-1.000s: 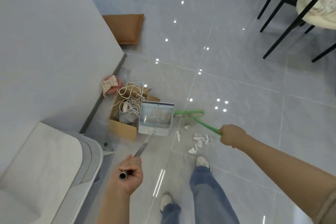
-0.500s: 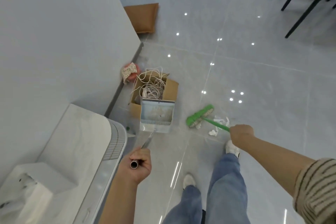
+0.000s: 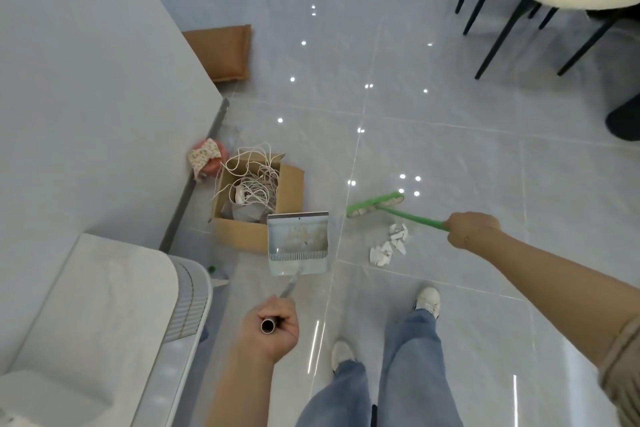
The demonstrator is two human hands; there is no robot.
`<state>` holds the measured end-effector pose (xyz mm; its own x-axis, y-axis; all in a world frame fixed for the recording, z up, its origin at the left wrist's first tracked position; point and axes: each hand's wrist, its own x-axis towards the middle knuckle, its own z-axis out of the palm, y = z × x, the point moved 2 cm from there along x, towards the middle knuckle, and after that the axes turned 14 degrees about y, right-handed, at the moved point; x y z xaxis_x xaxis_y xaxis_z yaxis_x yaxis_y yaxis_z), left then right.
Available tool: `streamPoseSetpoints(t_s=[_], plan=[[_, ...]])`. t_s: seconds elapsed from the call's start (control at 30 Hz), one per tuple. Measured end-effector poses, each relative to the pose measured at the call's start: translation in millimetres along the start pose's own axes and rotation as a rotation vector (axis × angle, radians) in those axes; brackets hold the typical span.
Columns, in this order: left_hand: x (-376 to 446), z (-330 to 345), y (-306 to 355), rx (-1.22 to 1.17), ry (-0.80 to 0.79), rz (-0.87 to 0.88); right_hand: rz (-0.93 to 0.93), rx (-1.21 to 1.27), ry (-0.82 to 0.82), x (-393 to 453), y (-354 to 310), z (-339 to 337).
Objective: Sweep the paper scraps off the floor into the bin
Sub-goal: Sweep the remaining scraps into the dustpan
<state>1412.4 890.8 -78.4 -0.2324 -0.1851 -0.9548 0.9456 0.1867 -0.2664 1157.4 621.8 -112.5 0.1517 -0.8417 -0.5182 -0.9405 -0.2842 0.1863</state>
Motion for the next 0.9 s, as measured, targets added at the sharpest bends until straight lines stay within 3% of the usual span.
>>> streamPoseSetpoints(t_s=[0.23,0.53,0.9], plan=[[2,-2,-1,-0.048,0.006,-0.049,0.153,0.408,-0.164,10,-25,50],[14,33,-49,0.098,0.041,0.020,0.216,0.439,-0.324,-10,19,48],[28,28,-74,0.166,0.103,0.022,0.382,0.609,-0.157,-18,58,85]])
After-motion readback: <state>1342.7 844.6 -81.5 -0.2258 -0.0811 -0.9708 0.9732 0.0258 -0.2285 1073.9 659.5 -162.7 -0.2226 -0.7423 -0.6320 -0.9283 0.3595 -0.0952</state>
